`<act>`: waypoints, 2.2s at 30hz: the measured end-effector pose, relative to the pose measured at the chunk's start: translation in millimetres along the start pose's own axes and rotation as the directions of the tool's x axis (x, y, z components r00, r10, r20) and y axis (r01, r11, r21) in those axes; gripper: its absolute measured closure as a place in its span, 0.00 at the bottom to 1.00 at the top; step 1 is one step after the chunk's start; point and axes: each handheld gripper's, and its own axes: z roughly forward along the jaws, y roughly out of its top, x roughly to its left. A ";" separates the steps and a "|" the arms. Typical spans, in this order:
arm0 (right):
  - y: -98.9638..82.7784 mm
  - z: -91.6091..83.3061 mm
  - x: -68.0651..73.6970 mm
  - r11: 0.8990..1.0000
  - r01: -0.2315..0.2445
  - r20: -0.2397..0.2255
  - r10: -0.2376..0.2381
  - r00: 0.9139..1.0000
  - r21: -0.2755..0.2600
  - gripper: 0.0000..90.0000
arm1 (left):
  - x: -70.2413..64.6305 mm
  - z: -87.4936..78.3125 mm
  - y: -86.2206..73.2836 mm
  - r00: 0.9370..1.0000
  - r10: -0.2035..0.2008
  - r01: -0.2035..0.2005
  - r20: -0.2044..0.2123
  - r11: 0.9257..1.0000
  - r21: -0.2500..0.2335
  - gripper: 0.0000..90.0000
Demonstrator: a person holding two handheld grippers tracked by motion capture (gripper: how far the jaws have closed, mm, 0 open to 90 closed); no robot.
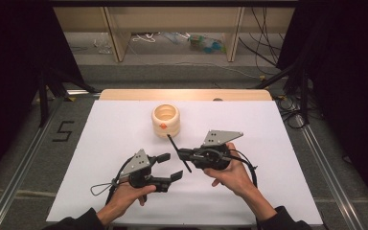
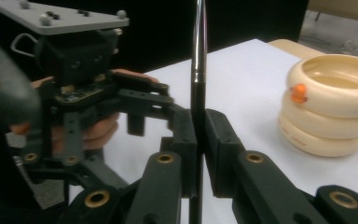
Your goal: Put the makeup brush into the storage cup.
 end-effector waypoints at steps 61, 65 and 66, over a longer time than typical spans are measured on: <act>-0.8 9.1 13.5 1.000 0.028 -0.038 -0.028 0.999 -0.006 0.87 | 0.0 1.6 -0.1 0.998 -0.030 0.030 0.052 1.000 0.002 0.93; 3.7 4.7 15.3 1.000 0.012 -0.027 -0.012 1.000 -0.016 0.71 | 4.2 0.4 1.1 0.998 0.005 -0.004 0.057 1.000 -0.003 0.93; 4.9 3.6 15.4 1.000 0.005 -0.025 -0.006 1.000 -0.031 0.69 | 3.9 -0.1 1.0 0.999 -0.016 0.016 0.047 1.000 -0.002 0.93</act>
